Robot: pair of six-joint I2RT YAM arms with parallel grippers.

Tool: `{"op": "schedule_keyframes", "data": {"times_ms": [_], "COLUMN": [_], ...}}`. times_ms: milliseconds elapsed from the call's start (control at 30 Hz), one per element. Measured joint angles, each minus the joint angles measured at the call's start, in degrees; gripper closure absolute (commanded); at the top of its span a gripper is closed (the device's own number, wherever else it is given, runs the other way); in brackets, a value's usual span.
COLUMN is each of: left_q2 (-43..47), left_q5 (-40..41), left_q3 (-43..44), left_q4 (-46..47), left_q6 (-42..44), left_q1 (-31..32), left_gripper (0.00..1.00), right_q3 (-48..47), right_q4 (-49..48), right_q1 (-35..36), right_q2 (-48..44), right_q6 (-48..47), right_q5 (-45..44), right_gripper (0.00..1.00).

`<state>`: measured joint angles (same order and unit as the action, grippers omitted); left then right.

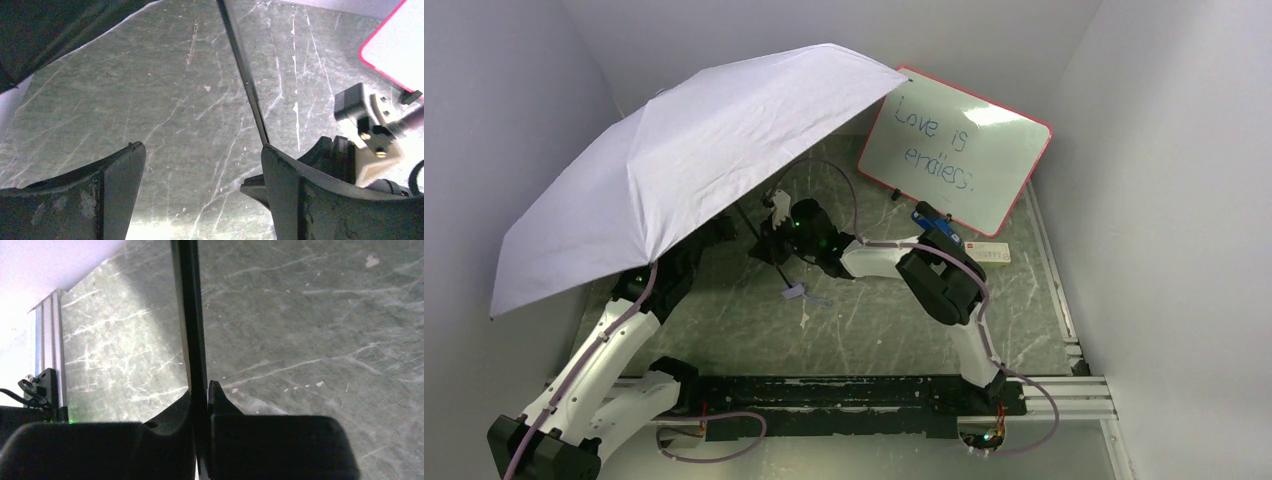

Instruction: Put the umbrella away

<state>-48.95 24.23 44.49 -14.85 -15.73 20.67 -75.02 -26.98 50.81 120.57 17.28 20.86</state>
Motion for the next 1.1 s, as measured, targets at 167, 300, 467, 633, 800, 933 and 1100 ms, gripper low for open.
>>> {"op": "schedule_keyframes", "data": {"times_ms": [167, 300, 467, 633, 800, 933, 1100], "left_q2": [0.8, 2.9, 7.3, 9.0, 8.9, 7.0, 2.4], "left_q5": [-2.7, -5.7, -11.8, -19.2, -26.9, -32.7, -35.3], "left_q3": [-0.2, -0.2, -0.2, -0.2, -2.6, -7.3, -12.2], "left_q4": [0.0, -0.3, -0.8, 0.4, 7.5, 16.8, 25.1], "left_q6": [-0.2, -0.3, -0.3, -4.2, -12.3, -20.0, -29.0], "left_q1": [0.0, 0.0, -0.1, -0.1, -0.1, -0.1, -0.1], "left_gripper": [0.03, 0.03, 0.03, 0.03, 0.03, 0.03, 0.04], "right_q3": [4.7, 9.7, 15.0, 20.4, 24.0, 26.1, 26.9], "right_q4": [-3.1, -5.3, -7.3, -10.5, -14.2, -16.9, -18.9], "right_q1": [0.5, 0.2, -0.3, -0.5, -0.5, -0.4, 0.0], "right_q2": [-4.7, -9.6, -15.0, -20.9, -24.5, -24.5, -24.5], "right_q6": [1.0, 2.9, 4.9, 5.9, 7.3, 8.6, 10.2], "right_q5": [-2.5, -6.3, -10.6, -13.0, -13.4, -12.9, -12.5], "right_gripper": [1.00, 1.00, 1.00, 1.00, 1.00, 1.00, 1.00]}}
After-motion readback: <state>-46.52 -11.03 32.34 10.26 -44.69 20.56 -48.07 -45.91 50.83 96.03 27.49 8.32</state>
